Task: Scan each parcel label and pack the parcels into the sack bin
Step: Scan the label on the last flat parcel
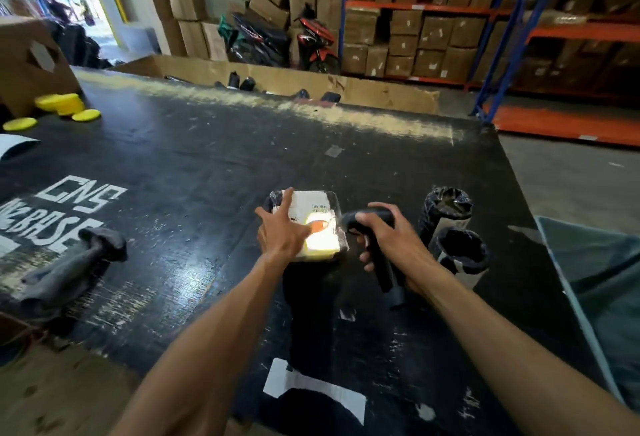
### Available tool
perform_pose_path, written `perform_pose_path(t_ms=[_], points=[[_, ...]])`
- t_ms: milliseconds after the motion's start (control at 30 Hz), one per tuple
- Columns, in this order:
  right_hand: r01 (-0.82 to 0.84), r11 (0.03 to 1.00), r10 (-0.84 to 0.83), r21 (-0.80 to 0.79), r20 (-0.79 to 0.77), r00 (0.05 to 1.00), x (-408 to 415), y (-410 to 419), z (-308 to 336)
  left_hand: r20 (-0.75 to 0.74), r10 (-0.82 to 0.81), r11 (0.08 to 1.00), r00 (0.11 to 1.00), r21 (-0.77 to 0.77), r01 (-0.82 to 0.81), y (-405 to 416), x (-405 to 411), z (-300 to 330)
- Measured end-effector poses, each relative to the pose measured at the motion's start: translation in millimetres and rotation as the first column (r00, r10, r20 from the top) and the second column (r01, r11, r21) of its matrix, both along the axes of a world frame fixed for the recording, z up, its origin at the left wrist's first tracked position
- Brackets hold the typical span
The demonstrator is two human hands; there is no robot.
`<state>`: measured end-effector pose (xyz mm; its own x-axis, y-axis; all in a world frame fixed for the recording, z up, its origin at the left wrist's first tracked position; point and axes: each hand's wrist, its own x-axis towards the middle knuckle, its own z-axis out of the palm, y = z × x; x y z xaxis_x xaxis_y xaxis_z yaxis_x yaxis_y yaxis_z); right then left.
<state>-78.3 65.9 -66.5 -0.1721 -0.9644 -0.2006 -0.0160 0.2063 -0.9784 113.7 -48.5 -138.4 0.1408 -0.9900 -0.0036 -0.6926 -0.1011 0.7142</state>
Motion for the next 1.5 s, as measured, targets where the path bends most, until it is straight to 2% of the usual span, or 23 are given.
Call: perform_pose_path(t_ms=[100,300,900,1100,1267,1367,1500], points=[[0.037,0.995,-0.051,-0.088,-0.171,0.984,9.3,-8.0,11.5,0.039,0.014,0.997,0.999,-0.07,-0.012,10.9,0.8,3.2],[0.038,0.987,-0.082,-0.159,-0.283,0.956,20.6,-15.1,23.6,0.095,0.018,0.985,0.995,-0.174,-0.001,21.8,6.4,13.2],[0.053,0.975,-0.119,-0.215,-0.309,0.943,19.1,-14.1,37.9,0.076,0.009,0.972,0.997,-0.236,0.009,21.8,-0.9,32.5],[0.076,0.987,-0.119,-0.144,-0.317,0.941,13.6,-5.5,26.2,-0.033,0.07,0.975,0.997,-0.21,-0.075,18.4,-3.1,31.7],[0.093,0.994,-0.061,0.059,-0.408,0.911,12.5,19.5,-23.8,-0.204,0.203,0.968,0.958,-0.106,-0.228,18.5,-5.0,28.6],[0.096,0.982,-0.011,0.16,-0.463,0.886,10.9,39.3,-57.6,-0.252,0.223,0.966,0.942,-0.071,-0.248,20.7,-6.7,24.5],[0.118,0.974,-0.015,0.192,-0.47,0.883,7.4,52.3,-82.8,-0.282,0.203,0.97,0.938,-0.074,-0.232,28.2,-13.0,20.5]])
